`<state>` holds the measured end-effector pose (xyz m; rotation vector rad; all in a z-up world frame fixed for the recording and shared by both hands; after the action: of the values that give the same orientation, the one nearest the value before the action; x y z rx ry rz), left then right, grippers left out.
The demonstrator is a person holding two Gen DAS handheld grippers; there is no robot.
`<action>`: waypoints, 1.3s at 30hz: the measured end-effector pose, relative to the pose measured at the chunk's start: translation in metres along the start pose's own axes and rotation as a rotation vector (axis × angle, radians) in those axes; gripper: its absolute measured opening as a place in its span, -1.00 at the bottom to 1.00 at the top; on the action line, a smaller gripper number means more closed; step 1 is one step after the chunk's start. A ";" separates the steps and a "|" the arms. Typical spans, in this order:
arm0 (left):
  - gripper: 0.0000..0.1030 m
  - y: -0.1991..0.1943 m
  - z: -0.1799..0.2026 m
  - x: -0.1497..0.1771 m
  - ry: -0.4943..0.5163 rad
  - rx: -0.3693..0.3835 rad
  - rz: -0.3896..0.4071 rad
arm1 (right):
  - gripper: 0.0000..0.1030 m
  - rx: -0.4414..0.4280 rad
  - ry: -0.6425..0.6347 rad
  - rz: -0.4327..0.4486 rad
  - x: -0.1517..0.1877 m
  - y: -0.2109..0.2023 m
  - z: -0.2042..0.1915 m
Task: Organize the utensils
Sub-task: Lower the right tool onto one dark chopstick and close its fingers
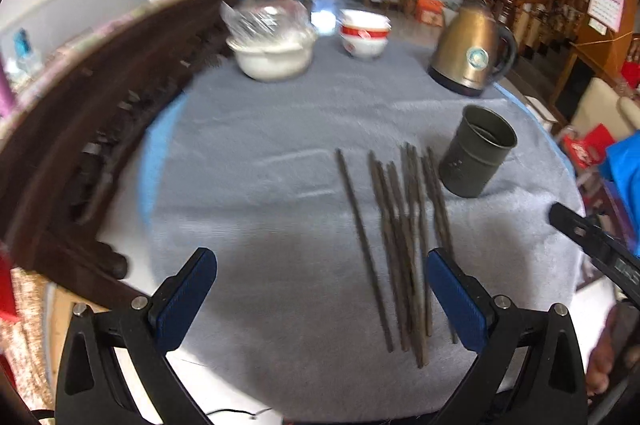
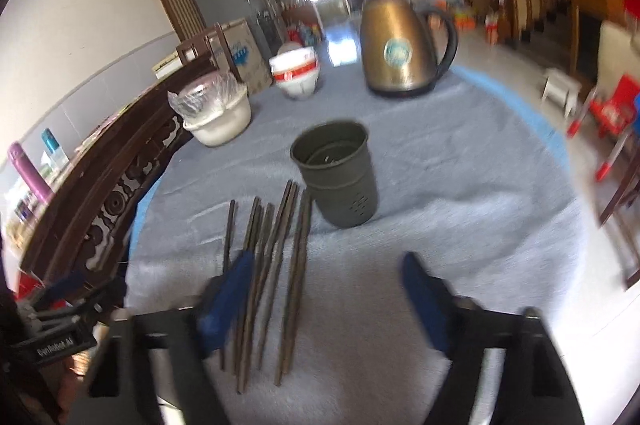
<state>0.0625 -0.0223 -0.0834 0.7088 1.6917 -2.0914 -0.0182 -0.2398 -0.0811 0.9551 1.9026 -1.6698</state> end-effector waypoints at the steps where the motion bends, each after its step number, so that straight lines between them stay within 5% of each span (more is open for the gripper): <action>1: 1.00 0.010 0.001 -0.002 -0.002 0.017 -0.027 | 0.06 -0.028 0.020 -0.023 -0.001 0.016 0.001; 4: 0.96 0.038 0.003 -0.008 -0.015 0.046 -0.083 | -0.24 -0.084 0.067 -0.074 -0.003 0.051 -0.002; 15: 0.11 0.117 0.014 0.011 -0.053 0.088 -0.323 | -0.62 -0.111 0.069 -0.259 0.030 0.124 -0.017; 28: -0.38 0.139 0.018 0.014 -0.068 0.087 -0.355 | -0.80 -0.095 -0.009 -0.309 0.031 0.138 -0.030; 32: -0.75 0.141 0.017 0.012 -0.058 0.070 -0.344 | -0.84 -0.107 -0.015 -0.312 0.030 0.138 -0.033; 39: -0.82 0.132 0.003 0.019 -0.042 0.136 -0.384 | -0.86 -0.138 0.009 -0.370 0.041 0.127 -0.029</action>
<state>0.1209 -0.0536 -0.1989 0.3957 1.7887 -2.4784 0.0508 -0.1981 -0.1909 0.5828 2.2739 -1.6985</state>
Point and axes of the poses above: each gripper's, at about its wrist camera, not at the fingertips, and y roughly the way its jaws point, z to its right, x to its underside, the point moved 6 cm from there along y, roughly the way its jaws point, and after that the axes turned 11 degrees about -y, right-handed, at the moved point
